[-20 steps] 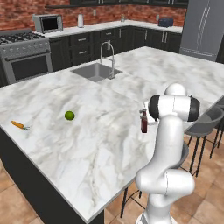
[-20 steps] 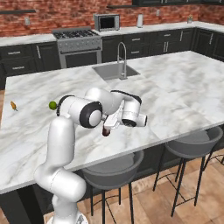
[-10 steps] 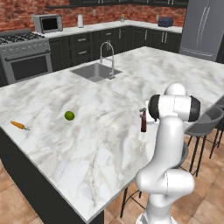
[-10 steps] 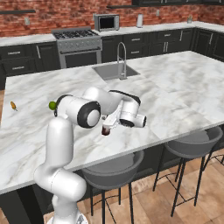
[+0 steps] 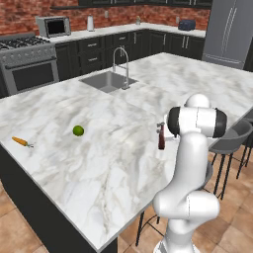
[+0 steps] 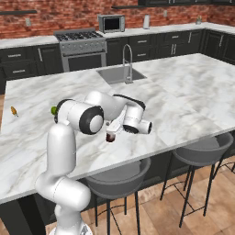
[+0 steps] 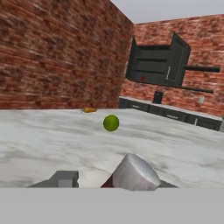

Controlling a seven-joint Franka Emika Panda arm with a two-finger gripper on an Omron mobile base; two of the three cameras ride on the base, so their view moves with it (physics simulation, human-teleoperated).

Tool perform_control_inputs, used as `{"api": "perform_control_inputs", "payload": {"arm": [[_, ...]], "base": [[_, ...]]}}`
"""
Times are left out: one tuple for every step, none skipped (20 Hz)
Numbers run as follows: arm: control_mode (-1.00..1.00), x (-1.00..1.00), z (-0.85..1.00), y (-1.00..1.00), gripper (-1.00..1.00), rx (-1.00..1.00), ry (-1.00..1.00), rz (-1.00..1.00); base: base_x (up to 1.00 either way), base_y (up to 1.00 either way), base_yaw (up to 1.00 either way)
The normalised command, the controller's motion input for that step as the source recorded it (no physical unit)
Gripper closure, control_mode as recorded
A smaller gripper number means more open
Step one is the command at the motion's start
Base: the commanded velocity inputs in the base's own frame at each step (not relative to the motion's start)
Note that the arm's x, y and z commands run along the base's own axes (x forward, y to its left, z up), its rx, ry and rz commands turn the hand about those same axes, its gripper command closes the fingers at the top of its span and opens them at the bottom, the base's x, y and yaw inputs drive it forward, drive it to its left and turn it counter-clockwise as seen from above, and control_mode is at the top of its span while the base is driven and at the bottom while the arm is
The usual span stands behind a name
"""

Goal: Move the ketchup and ketchup from the cabinet to the dining counter.

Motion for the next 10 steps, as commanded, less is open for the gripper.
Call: {"api": "perform_control_inputs", "payload": {"arm": [[-1.0, -0.31, -0.49, 0.18, 1.0, -0.02, -0.01, 0.0], [-1.0, -0.29, -0.48, 0.16, 1.0, -0.02, -0.01, 0.0], [-1.0, -0.27, -0.48, 0.16, 1.0, -0.01, -0.01, 0.0], [-1.0, -0.29, -0.48, 0.16, 1.0, -0.01, -0.02, 0.0], [-1.0, -0.3, -0.48, 0.13, 1.0, -0.01, -0.02, 0.0], [-1.0, -0.35, -0.47, 0.11, 1.0, -0.01, -0.04, 0.0], [-1.0, -0.36, -0.48, 0.09, 1.0, 0.0, -0.03, -0.01], [-1.0, -0.4, -0.47, 0.09, 1.0, 0.0, -0.04, -0.01], [-1.0, -0.41, -0.46, 0.07, 1.0, 0.0, -0.04, -0.04], [-1.0, -0.42, -0.44, 0.05, 1.0, 0.0, -0.06, -0.06]], "base": [[0.0, 0.0, 0.0], [0.0, 0.0, 0.0], [0.0, 0.0, 0.0], [0.0, 0.0, 0.0], [0.0, 0.0, 0.0], [0.0, 0.0, 0.0], [0.0, 0.0, 0.0], [0.0, 0.0, 0.0], [0.0, 0.0, 0.0], [0.0, 0.0, 0.0]]}}
